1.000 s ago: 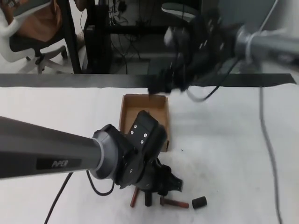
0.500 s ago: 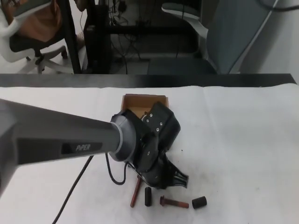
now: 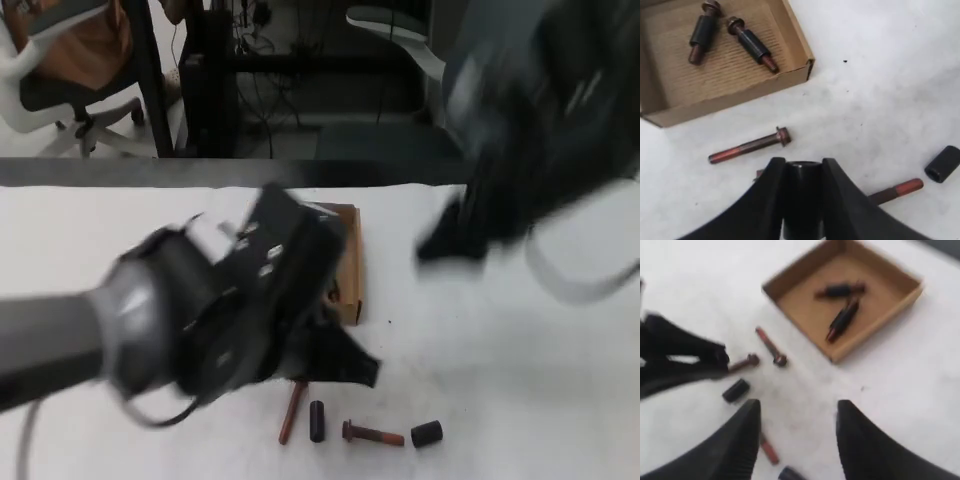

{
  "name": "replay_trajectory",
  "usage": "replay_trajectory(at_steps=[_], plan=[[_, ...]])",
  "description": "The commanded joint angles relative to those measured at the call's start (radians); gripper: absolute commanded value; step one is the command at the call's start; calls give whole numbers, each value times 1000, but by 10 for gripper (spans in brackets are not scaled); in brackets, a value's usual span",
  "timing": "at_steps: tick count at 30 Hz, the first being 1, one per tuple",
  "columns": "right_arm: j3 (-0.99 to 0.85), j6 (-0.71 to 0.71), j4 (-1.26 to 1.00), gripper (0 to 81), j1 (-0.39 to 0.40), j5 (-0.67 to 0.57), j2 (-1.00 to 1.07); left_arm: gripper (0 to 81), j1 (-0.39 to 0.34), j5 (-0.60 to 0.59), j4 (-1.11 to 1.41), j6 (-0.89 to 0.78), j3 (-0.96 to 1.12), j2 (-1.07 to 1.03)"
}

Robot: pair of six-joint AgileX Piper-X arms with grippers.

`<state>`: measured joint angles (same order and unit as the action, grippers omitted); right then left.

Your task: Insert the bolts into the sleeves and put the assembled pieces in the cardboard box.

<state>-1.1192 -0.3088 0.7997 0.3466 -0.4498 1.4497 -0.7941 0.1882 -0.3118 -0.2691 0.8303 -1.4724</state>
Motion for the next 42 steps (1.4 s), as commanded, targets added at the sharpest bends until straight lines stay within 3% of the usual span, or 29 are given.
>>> replay_trajectory(at_steps=[1, 7, 11, 18, 28, 30, 32, 33, 34, 38, 42], plan=[[84, -19, -11, 444, 78, 35, 36, 18, 30, 52, 21, -33, -105, 88], [102, -57, -34, 470, 263, 164, 158, 18, 54, 55, 71, -86, -266, 284], [90, -59, -34, 631, 314, 235, 236, 18, 54, 53, 125, -90, -366, 458], [80, -59, -86, 522, 332, 275, 309, 18, 54, 56, 107, -90, -464, 748], [57, -67, -137, 517, 340, 297, 371, 18, 54, 50, 107, -90, -514, 864], [57, -67, -132, 451, 340, 297, 388, 18, 54, 50, 107, -90, -514, 864], [57, -67, -123, 238, 340, 312, 400, 18, 54, 50, 107, -90, -514, 864], [57, -67, -120, 70, 340, 313, 401, 18, 54, 50, 107, -90, -514, 864], [57, -55, -122, 4, 340, 314, 401, 18, 54, 50, 107, -90, -514, 864], [54, 12, -153, 4, 342, 310, 345, 18, 51, 24, 146, -26, -529, 863], [71, 89, -237, 4, 342, 308, 179, 18, 51, -149, 294, 29, -591, 863]])
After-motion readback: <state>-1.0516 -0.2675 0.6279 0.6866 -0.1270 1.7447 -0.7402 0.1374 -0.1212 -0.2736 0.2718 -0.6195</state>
